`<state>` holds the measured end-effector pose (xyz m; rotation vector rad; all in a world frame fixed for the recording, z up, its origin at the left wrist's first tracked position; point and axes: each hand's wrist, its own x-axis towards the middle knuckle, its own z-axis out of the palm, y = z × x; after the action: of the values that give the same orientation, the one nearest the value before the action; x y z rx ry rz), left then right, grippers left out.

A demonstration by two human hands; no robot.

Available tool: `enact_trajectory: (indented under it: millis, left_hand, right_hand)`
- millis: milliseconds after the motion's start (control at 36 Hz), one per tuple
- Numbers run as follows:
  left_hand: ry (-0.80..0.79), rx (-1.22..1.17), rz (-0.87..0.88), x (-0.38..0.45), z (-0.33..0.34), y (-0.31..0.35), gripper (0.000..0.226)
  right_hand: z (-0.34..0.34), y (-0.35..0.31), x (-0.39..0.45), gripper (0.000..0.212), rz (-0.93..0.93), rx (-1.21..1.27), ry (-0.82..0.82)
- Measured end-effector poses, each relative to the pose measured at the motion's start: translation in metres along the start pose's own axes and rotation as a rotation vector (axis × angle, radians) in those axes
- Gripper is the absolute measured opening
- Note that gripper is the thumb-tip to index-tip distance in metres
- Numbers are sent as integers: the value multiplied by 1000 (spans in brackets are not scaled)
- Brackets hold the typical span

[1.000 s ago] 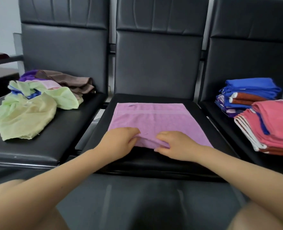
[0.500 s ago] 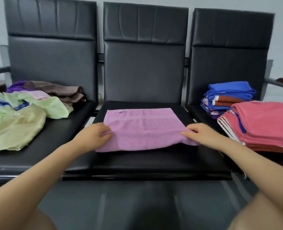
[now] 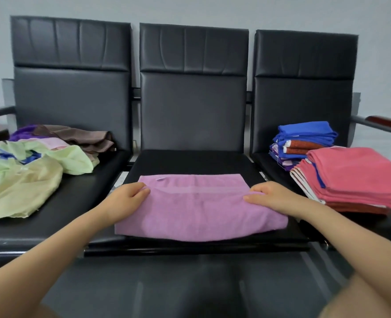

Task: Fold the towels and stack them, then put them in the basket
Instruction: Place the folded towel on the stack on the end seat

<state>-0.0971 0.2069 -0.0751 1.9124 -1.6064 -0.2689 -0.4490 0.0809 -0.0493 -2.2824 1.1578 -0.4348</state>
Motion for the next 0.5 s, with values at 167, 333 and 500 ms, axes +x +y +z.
enact_trajectory:
  millis: [167,333,500]
  left_hand:
    - [113,93,3,20,-3,1,34]
    - [200,121,-19,52,6,-1,32]
    - [270,151,-34,86,11,-11,29]
  right_hand:
    - [-10,1,12,12,37,90,43]
    - [-6,6,47,8,119,159,215]
    - [6,8,82,9,197,286,466]
